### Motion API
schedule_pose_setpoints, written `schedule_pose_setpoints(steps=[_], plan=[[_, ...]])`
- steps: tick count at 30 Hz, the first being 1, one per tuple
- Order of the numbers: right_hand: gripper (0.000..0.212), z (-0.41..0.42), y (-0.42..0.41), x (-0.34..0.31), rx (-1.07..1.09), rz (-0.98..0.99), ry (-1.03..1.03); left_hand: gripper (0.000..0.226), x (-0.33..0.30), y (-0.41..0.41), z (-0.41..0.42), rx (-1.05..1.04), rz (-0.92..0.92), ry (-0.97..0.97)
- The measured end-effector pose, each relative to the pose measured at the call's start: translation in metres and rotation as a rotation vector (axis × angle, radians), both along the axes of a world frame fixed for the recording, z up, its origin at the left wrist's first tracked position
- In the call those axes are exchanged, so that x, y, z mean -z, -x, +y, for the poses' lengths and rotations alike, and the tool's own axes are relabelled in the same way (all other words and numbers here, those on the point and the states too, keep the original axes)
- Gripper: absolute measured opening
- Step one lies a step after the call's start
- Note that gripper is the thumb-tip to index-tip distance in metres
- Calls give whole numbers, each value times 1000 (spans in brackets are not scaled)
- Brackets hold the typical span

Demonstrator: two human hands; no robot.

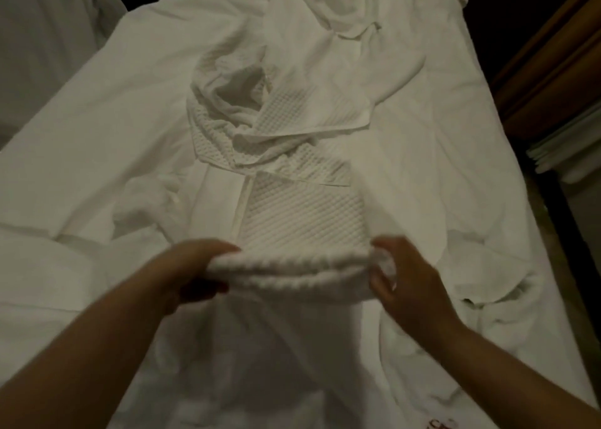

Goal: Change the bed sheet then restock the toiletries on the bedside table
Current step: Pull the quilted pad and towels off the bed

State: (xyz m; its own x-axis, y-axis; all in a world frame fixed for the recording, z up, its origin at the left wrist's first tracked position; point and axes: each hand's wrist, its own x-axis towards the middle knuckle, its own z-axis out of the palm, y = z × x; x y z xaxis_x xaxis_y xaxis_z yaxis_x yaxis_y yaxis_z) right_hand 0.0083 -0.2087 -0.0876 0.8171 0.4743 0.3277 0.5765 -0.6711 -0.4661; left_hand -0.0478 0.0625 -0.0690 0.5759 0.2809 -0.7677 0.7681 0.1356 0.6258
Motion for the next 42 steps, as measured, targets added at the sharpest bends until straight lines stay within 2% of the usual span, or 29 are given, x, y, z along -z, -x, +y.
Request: schedule_pose_setpoints(steps=[4, 7, 12, 14, 16, 18, 19, 22, 25, 27, 29, 30, 31, 32, 34, 36, 39, 42], plan=[[33, 24, -65, -6, 225, 220, -161, 24, -10, -67, 13, -182, -65, 161], [34, 37, -114, 8, 310, 319, -178, 38, 5, -112, 17, -217, -93, 154], [38, 45, -168, 51, 465, 586, -229, 22, 37, -159, 4, -154, -99, 125], [47, 42, -167, 62, 511, 765, -324, 20, 59, -167, 1, -89, -86, 22], [60, 36, -149, 70, 494, 858, -417, 17, 85, -172, 3, -2, -85, -266], [72, 30, -125, 76, 443, 869, -398, 14, 100, -176, 6, 62, -110, -515], [69, 28, -118, 78, 442, 866, -351, 21, 104, -177, 6, 80, -111, -593], [38, 28, -120, 89, 542, 815, -255, 42, 117, -181, 7, 169, -3, -791], [41, 40, -132, 97, 604, 636, 30, 45, 115, -183, -4, 138, 55, -1031], [51, 45, -133, 98, 554, 390, 200, 45, 111, -177, -20, 194, -173, -1237], [50, 52, -132, 98, 384, 124, 254, 52, 110, -164, -45, 441, -546, -1279], [49, 55, -133, 97, 266, 71, 291, 56, 112, -157, -55, 619, -649, -1277], [51, 58, -134, 98, 145, 94, 373, 59, 117, -152, -62, 794, -646, -1274], [57, 61, -136, 100, 44, 152, 475, 61, 121, -149, -66, 930, -561, -1253], [65, 60, -145, 105, -46, 297, 604, 65, 135, -152, -63, 987, -385, -1209], [62, 55, -156, 114, -13, 428, 621, 67, 148, -157, -57, 963, -311, -1188], [68, 55, -163, 120, 79, 529, 617, 67, 152, -159, -56, 972, -310, -1182], [79, 53, -167, 111, 334, 614, 474, 67, 147, -158, -55, 987, -295, -1140]])
